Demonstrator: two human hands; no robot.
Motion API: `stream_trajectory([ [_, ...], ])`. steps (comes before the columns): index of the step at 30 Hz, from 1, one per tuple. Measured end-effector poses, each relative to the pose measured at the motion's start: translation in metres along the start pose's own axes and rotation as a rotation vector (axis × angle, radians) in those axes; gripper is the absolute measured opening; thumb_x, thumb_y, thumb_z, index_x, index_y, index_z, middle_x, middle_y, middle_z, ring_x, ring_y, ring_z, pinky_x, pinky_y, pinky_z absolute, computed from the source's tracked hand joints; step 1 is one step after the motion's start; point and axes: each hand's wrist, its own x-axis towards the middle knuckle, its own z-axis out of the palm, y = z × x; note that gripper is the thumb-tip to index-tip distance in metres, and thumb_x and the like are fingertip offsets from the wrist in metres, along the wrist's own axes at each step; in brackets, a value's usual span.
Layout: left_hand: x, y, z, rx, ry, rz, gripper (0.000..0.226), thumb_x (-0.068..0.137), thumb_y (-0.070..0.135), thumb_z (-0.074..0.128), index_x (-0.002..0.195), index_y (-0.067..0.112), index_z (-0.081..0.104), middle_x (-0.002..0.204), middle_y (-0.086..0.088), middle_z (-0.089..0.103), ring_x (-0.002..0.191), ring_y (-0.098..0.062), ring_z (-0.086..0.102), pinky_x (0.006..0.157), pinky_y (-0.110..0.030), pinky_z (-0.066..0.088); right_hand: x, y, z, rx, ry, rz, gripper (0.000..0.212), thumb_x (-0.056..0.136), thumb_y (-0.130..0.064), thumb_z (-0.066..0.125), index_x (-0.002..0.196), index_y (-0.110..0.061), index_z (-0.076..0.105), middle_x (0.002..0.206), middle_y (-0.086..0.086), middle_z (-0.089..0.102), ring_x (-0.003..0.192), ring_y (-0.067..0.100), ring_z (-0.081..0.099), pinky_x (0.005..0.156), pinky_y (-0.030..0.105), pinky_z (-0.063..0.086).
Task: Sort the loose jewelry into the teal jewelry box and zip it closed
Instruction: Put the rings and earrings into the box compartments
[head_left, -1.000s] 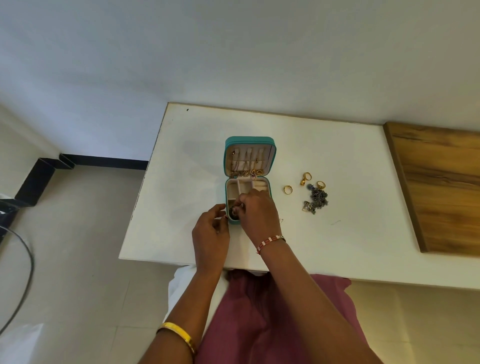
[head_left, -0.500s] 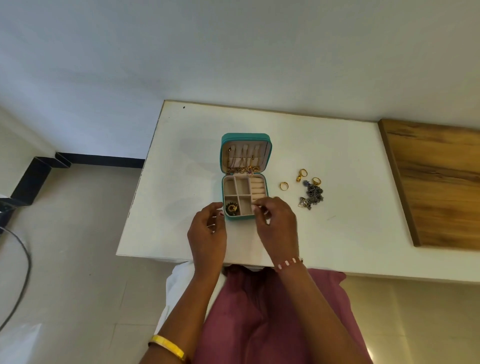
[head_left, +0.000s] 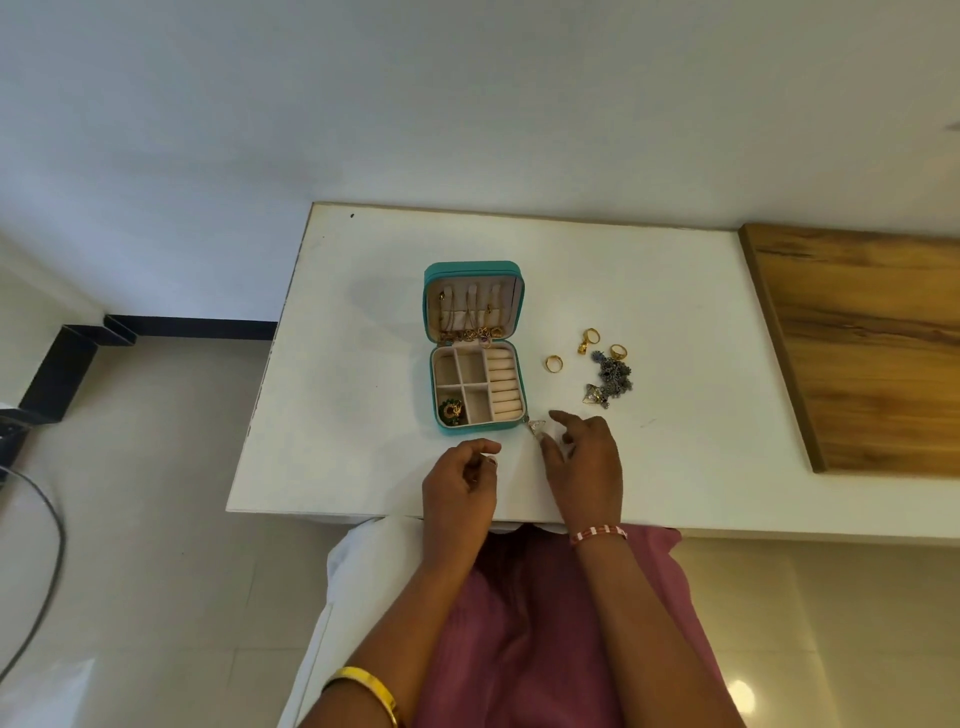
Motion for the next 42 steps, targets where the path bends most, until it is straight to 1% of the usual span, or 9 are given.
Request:
stream_trajectory([
  [3, 0.003, -0.003, -0.001, -0.026, 0.011, -0.018, 0.022, 0.087, 0.005, 0.052, 0.092, 0.023, 0.064, 0.088, 0.001, 0.066, 0.083, -0.012, 0.063, 0.08, -0.021, 0.051, -0.002, -0.001, 0.005, -0.124, -0.025, -0.065, 0.035, 0.086, -0.018, 0.06, 0.121, -0.012, 0.059, 0.102, 0.017, 0.055, 0.095, 0.029, 0.052, 0.079, 0.035, 0.045],
  [9, 0.003, -0.003, -0.001, -0.034, -0.002, -0.02, 0.02, 0.087, 0.004, 0.054, 0.092, 0.021, 0.065, 0.09, 0.001, 0.067, 0.086, -0.013, 0.063, 0.08, -0.018, 0.05, -0.002, -0.004, 0.008, -0.139, -0.02, -0.073, 0.016, 0.083, -0.012, 0.062, 0.097, -0.005, 0.066, 0.095, 0.017, 0.058, 0.086, 0.032, 0.056, 0.071, 0.036, 0.046],
  [14, 0.005, -0.004, -0.001, -0.069, -0.028, -0.077, 0.02, 0.087, 0.009, 0.056, 0.102, 0.017, 0.067, 0.099, -0.004, 0.069, 0.089, -0.017, 0.065, 0.088, -0.031, 0.052, -0.008, -0.007, 0.003, 0.089, -0.031, 0.0, 0.004, 0.081, -0.011, 0.066, 0.084, -0.01, 0.065, 0.08, 0.005, 0.062, 0.066, 0.011, 0.051, 0.063, 0.015, 0.039],
  [22, 0.011, -0.005, -0.008, -0.188, -0.057, -0.152, 0.022, 0.09, 0.016, 0.054, 0.109, 0.017, 0.066, 0.1, -0.003, 0.07, 0.09, -0.013, 0.066, 0.084, -0.022, 0.052, -0.029, -0.022, 0.007, 0.232, -0.226, -0.136, 0.005, 0.077, -0.008, 0.069, 0.082, -0.008, 0.068, 0.078, 0.005, 0.066, 0.065, 0.01, 0.054, 0.061, 0.009, 0.04],
  [26, 0.014, -0.006, -0.01, -0.278, -0.03, -0.217, 0.021, 0.089, 0.011, 0.055, 0.107, 0.012, 0.067, 0.09, -0.006, 0.07, 0.079, -0.012, 0.067, 0.074, -0.015, 0.053, -0.021, -0.018, 0.003, 0.182, -0.146, -0.214, 0.003, 0.077, -0.005, 0.067, 0.079, -0.007, 0.068, 0.078, 0.009, 0.064, 0.062, 0.007, 0.05, 0.059, 0.004, 0.036],
  [30, 0.013, -0.005, -0.009, -0.355, -0.058, -0.228, 0.022, 0.089, 0.006, 0.054, 0.108, 0.005, 0.065, 0.083, -0.009, 0.067, 0.076, -0.017, 0.066, 0.067, -0.014, 0.055, -0.002, -0.002, -0.003, 0.031, 0.085, -0.077, 0.028, 0.084, -0.005, 0.056, 0.112, -0.007, 0.061, 0.103, 0.015, 0.057, 0.089, 0.028, 0.058, 0.073, 0.027, 0.046],
  [33, 0.014, -0.005, -0.008, -0.363, -0.058, -0.229, 0.021, 0.089, 0.006, 0.054, 0.108, 0.005, 0.065, 0.081, -0.007, 0.067, 0.074, -0.016, 0.065, 0.067, -0.014, 0.055, 0.007, 0.004, -0.004, -0.167, 0.0, 0.088, 0.052, 0.092, -0.015, 0.046, 0.141, -0.012, 0.03, 0.121, 0.017, 0.044, 0.11, 0.03, 0.047, 0.085, 0.036, 0.044],
  [38, 0.014, -0.004, -0.008, -0.382, -0.063, -0.235, 0.02, 0.089, 0.006, 0.055, 0.106, 0.006, 0.065, 0.079, -0.006, 0.067, 0.074, -0.016, 0.065, 0.065, -0.014, 0.055, 0.011, 0.002, 0.0, -0.303, -0.054, 0.106, 0.058, 0.095, -0.024, 0.04, 0.146, -0.013, 0.014, 0.128, 0.018, 0.039, 0.114, 0.031, 0.044, 0.086, 0.039, 0.045],
  [42, 0.014, -0.006, -0.008, -0.375, -0.055, -0.236, 0.021, 0.089, 0.008, 0.055, 0.107, 0.006, 0.065, 0.081, -0.008, 0.067, 0.075, -0.018, 0.065, 0.067, -0.015, 0.055, 0.004, 0.001, -0.003, -0.243, -0.043, 0.052, 0.051, 0.092, -0.02, 0.047, 0.141, -0.013, 0.032, 0.12, 0.017, 0.045, 0.109, 0.031, 0.047, 0.085, 0.037, 0.044],
])
